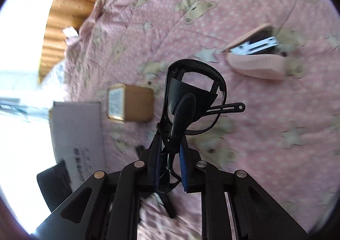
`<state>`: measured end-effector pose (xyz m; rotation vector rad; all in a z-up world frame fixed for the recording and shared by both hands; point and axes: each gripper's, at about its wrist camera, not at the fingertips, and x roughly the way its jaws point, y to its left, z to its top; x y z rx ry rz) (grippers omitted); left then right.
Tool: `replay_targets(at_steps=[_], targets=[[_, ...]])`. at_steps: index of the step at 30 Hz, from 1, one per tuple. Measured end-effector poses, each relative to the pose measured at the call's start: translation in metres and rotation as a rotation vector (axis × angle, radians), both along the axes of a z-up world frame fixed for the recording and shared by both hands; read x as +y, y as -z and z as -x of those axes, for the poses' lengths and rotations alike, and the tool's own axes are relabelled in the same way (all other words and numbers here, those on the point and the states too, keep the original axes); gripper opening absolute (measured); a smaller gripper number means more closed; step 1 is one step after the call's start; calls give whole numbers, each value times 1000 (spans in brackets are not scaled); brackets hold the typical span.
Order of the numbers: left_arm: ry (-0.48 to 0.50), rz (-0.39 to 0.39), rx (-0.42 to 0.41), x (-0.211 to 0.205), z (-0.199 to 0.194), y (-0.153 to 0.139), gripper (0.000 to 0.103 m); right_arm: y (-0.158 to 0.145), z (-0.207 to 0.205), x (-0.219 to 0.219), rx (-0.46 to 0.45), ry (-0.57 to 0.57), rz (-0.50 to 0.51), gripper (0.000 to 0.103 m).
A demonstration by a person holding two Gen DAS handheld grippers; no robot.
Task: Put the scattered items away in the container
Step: 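Grasp the black marker with the left tool while the right tool grasps the black glasses, then lift the marker and glasses and carry them toward the cardboard box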
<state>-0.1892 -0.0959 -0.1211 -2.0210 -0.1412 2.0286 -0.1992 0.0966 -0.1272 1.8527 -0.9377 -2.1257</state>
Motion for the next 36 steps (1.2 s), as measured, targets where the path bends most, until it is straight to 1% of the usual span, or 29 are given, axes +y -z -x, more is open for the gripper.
replay_targets(at_steps=[2, 3, 4, 5, 9, 12, 13, 14, 15, 16, 18, 19, 22, 25, 26, 27, 28, 29, 30, 31, 32, 33, 34, 36], targets=[[4, 8, 3, 2, 0, 0, 39, 5, -4, 2, -32, -25, -42, 17], [6, 12, 5, 3, 0, 0, 39, 9, -6, 3, -51, -32, -57, 20], [8, 16, 7, 4, 0, 0, 39, 12, -8, 3, -63, -23, -60, 21], [10, 20, 8, 5, -1, -1, 39, 15, -10, 4, -69, -13, -59, 24], [25, 44, 20, 10, -2, -1, 39, 19, -14, 3, -65, 4, -68, 33], [28, 53, 24, 12, -2, -1, 39, 20, -14, 0, -52, 0, -84, 35], [27, 54, 24, 12, -2, -2, 38, 19, -14, -1, -50, -7, -92, 35], [27, 54, 26, 11, -2, -3, 34, 18, -14, -1, -48, -15, -100, 28], [26, 54, 27, 9, -3, -4, 26, 17, -14, -1, -46, -22, -104, 24], [18, 53, 26, 8, -3, -4, 20, 14, -15, 0, -42, -28, -108, 21], [4, 53, 23, 5, -2, -5, 15, 7, -14, 0, -25, -39, -115, 17], [-4, 52, 22, 4, -2, -5, 14, 3, -14, 0, -18, -44, -118, 17], [-26, 51, 18, 0, -2, -5, 14, 0, -15, -2, -20, -57, -132, 18], [-48, 50, 13, -3, -2, -6, 16, 6, -17, -3, -45, -57, -148, 24], [-56, 49, 12, -4, -2, -6, 22, 8, -19, -2, -52, -47, -147, 29], [-63, 49, 11, -6, -2, -6, 24, 11, -20, -1, -60, -36, -146, 35], [-70, 48, 9, -7, -2, -6, 26, 12, -22, 0, -64, -29, -147, 37], [-69, 42, 15, -7, -1, -8, 32, 13, -23, -1, -59, -30, -152, 37], [-67, 36, 21, -7, 0, -10, 34, 14, -24, -1, -53, -31, -157, 36], [-66, 30, 27, -6, 1, -11, 34, 14, -24, -1, -48, -31, -159, 34], [-64, 23, 32, -6, 1, -13, 33, 14, -24, -1, -42, -32, -156, 24], [-63, 17, 38, -6, 2, -15, 16, 12, -24, -1, -35, -32, -155, 18], [-62, 11, 44, -6, 3, -16, 14, 9, -23, -1, -27, -32, -161, 18], [-59, -2, 56, -6, 4, -20, 14, 3, -23, 0, -10, -32, -161, 18]])
